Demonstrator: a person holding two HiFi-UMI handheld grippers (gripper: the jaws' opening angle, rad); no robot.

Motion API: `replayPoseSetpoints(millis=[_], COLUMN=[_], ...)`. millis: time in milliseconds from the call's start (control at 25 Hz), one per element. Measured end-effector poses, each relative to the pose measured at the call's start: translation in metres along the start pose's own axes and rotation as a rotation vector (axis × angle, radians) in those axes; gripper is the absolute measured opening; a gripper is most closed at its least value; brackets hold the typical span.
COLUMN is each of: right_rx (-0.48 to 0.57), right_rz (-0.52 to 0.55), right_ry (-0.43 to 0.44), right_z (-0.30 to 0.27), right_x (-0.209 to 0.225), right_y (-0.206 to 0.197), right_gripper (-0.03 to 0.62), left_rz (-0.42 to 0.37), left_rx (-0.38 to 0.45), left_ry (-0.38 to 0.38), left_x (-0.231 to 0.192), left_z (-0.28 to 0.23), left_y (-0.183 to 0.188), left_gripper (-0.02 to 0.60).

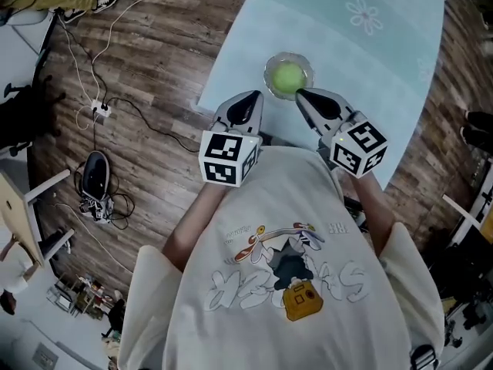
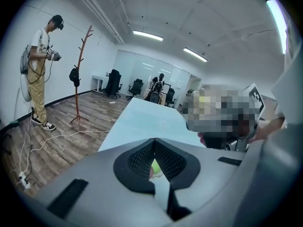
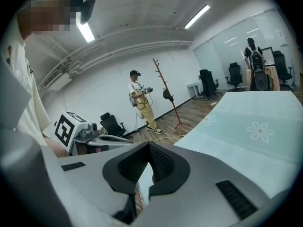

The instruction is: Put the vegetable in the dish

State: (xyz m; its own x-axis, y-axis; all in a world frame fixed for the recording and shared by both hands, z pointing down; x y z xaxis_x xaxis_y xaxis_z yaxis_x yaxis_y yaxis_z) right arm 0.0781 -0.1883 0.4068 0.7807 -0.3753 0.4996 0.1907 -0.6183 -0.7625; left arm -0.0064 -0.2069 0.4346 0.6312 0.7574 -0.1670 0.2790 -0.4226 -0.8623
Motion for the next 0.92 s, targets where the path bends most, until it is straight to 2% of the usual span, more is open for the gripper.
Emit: replayPoseSetpoints(millis=[160, 320, 680, 920], right_rx=[0.017, -0.009, -0.020, -0.016], right_rz=[-0.037, -0.012, -0.044, -0.077], right_ry=[0.034, 0.058, 0.062, 0.044], right_z=[0.009, 0.005, 0.025, 0.022], right_x=[-0.003, -0.003, 0.004, 0.019], right_y=[0.006, 0.003, -0.015, -0.005], right_gripper=[0.023, 0.023, 0.023, 0.023], left_rz=[-0.080, -0.112, -0.110, -0.096], left_rx=[0.014, 0.016, 0.002, -0.004], left_ry=[-0.017, -0.019, -0.029, -0.033], left_x=[0.014, 0.016, 0.042, 0.037], left_z=[-0.001, -0.008, -0.021, -0.033], left_y=[0.010, 0.013, 0.010, 0.017], left_gripper=[0.008, 0.008, 0.008, 0.008])
Point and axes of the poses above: the fingertips, and each gripper's own axes: z backward along the fingers, x to its right, y out of its top, the point moved 1 cm from there along z, backward along the fingers, and after that the axes turned 8 degrees about -z, right-handed, at the moved point
